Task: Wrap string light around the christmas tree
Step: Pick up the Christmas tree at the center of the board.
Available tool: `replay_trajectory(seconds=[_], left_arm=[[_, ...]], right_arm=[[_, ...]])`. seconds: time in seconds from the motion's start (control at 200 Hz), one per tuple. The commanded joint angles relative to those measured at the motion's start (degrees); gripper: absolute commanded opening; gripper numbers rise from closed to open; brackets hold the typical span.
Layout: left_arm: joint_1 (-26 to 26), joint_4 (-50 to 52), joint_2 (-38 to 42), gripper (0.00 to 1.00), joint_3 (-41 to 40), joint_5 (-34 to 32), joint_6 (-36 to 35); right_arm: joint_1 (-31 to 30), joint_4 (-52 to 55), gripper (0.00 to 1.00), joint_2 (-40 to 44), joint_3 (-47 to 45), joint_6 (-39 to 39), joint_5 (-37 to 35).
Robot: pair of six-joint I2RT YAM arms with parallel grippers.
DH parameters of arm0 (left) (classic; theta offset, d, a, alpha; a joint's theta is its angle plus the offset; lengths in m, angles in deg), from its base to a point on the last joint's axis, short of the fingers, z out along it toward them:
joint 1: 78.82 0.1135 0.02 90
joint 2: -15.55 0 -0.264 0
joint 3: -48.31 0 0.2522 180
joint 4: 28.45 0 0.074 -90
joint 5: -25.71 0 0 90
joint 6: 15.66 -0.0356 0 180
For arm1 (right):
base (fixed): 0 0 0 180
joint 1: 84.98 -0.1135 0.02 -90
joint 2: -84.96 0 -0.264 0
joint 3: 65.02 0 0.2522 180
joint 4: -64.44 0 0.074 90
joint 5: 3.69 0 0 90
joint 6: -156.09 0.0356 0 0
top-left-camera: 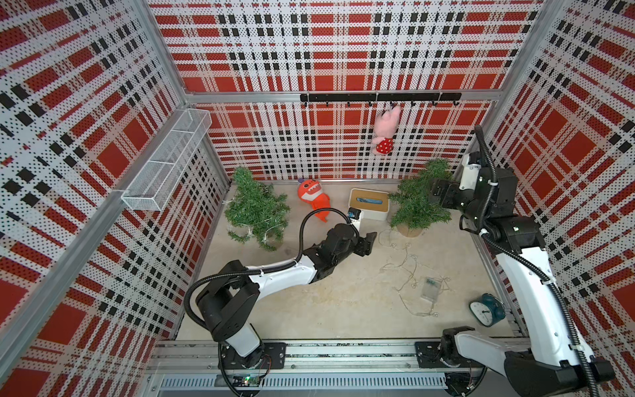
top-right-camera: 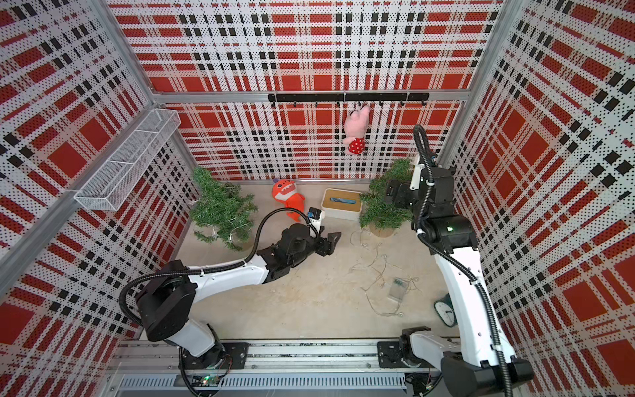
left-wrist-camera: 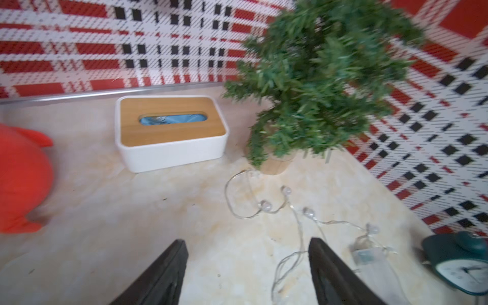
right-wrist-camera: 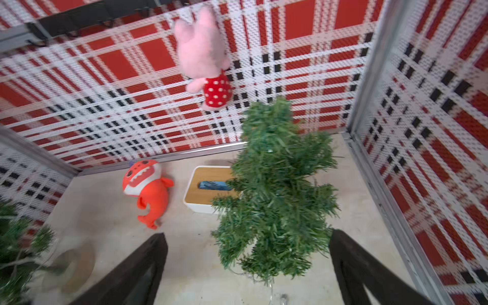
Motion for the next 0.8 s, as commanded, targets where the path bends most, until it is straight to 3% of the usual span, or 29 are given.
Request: replay_trajectory(seconds=[0.0,0.286,0.451,0.606,0.797], left_arm=[[-0.9,-11.3,1.8,0.79,-2.1,-1.1,-1.7],[-0.2,-16.5,9.1,0.87,-10.1,-2.1,-1.8],[0.5,-16.8,11.0,0.86,-11.9,-1.4,-0.6],[1.8,-17.2,12.7,0.86,-13.3,-2.4,0.9],[5.8,-17.2,14.7,0.85,-15.3,1.9,3.1]], right_arm=[[0.1,0.5,1.0,-4.3,3.2,0.4,-3.2],[-0.4,-13.4,1.0,-12.2,3.0,0.7,-5.1],[-0.5,-19.8,0.92,-17.4,2.5,0.7,-6.8],[-0.4,-27.0,0.72,-18.5,-1.3,-2.6,-5.2],[-0.2,-28.7,0.4,-17.1,-0.3,-6.8,-4.2]])
